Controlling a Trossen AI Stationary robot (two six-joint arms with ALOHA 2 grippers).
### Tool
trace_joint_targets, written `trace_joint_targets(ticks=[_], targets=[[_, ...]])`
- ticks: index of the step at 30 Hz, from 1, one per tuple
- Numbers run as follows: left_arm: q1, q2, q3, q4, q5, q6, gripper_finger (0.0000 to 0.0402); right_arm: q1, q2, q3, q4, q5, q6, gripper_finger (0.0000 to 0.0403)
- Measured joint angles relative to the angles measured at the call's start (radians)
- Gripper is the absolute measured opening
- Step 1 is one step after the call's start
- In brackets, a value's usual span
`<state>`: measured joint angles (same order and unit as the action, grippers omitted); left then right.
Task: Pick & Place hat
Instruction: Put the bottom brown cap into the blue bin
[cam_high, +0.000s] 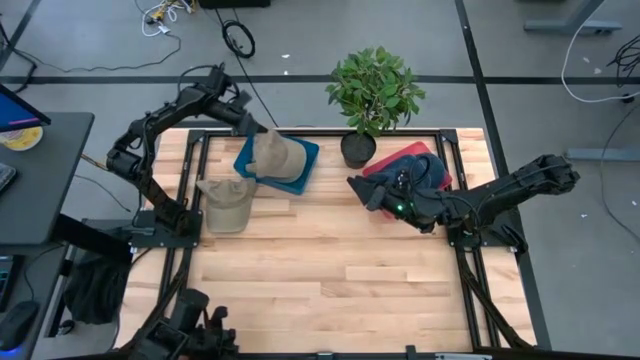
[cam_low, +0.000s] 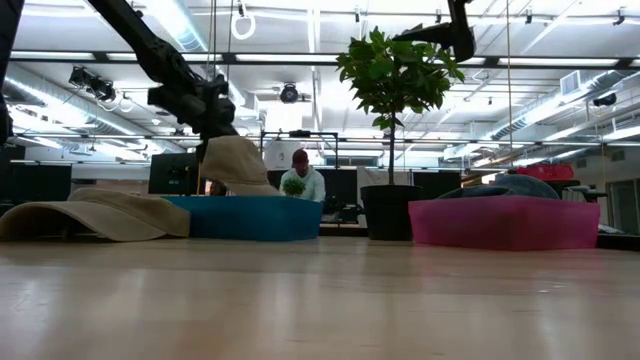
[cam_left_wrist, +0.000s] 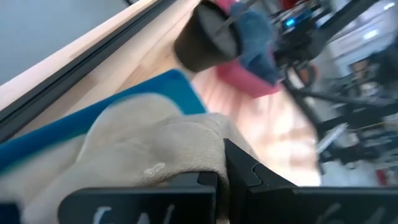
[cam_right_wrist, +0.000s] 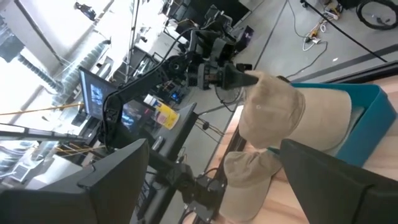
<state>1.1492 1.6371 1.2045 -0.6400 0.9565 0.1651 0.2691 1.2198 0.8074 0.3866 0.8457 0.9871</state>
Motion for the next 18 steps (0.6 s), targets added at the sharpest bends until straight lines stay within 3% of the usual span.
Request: trace_joint_targets(ticks=[6, 12, 18], targets=[[-0.007, 0.0, 0.0, -0.066, -0.145, 0.113, 0.0005, -0.014, 0.0, 0.0, 0.0, 0.002, 0.0, 0.0366], [-0.01, 0.0, 0.0, -0.046, -0.355, 0.138, 0.0005, -0.029, 0.0, 0.0, 0.0, 0.001, 0.0, 0.0366], [-0.01, 0.0, 0.0, 0.016, -0.392, 0.116, 0.0005, -0.032, 0.0, 0.0, 0.0, 0.0, 0.0, 0.0366]])
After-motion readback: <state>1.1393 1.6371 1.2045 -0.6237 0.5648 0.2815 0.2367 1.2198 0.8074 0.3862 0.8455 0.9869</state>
